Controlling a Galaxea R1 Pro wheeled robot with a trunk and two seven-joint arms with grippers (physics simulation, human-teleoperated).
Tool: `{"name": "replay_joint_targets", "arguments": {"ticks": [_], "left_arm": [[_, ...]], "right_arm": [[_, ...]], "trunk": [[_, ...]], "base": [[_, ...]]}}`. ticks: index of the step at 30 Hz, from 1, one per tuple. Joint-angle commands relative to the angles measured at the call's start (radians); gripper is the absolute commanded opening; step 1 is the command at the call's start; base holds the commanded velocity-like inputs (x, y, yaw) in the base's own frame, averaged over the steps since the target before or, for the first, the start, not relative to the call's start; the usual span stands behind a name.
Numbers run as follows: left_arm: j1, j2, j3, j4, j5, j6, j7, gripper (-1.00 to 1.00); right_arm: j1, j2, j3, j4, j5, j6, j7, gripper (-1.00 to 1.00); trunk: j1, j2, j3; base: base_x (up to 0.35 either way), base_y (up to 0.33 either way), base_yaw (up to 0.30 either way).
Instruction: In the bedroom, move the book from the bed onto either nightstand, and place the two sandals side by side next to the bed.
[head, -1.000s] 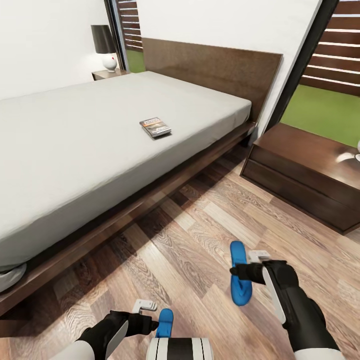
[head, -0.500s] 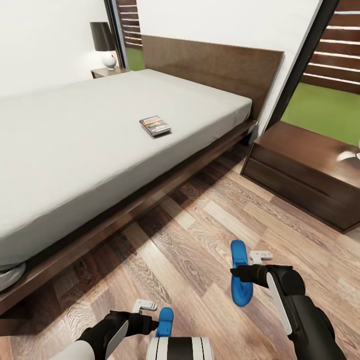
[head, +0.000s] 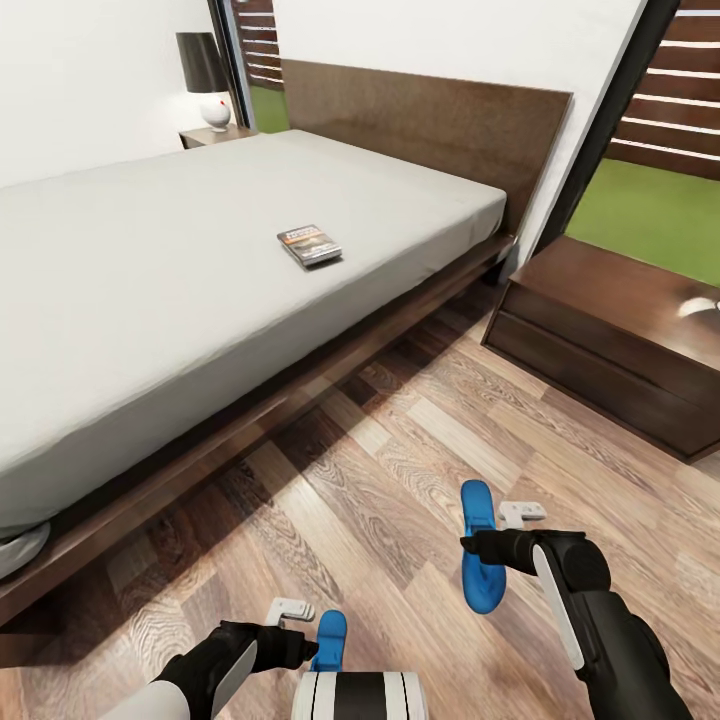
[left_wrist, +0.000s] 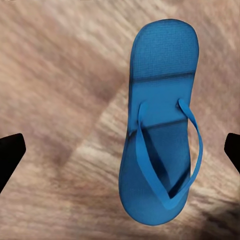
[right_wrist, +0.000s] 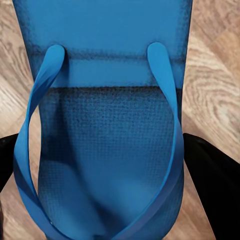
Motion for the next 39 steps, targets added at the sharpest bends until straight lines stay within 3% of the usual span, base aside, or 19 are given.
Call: {"name": "replay_joint_targets", "arguments": {"ticks": [1,39], "left_arm": [[0.000,0.001,-0.005,-0.001,0.010,0.005,0.001,1.00],[-0.001,0.002,-0.006,-0.003,0.010,0.004,0.000,1.00]], "right_arm": [[-0.001,0.000,-0.001,-0.001,0.001,0.004,0.004,-1.00],[0.000,0.000,0.006,-0.001,0.002,0.004,0.004,-1.00]], "trunk": [[0.000,0.000,-0.001],[0.000,0.000,-0.001]], "base": [[0.000,0.000,0.000],[0.000,0.000,-0.075]]}}
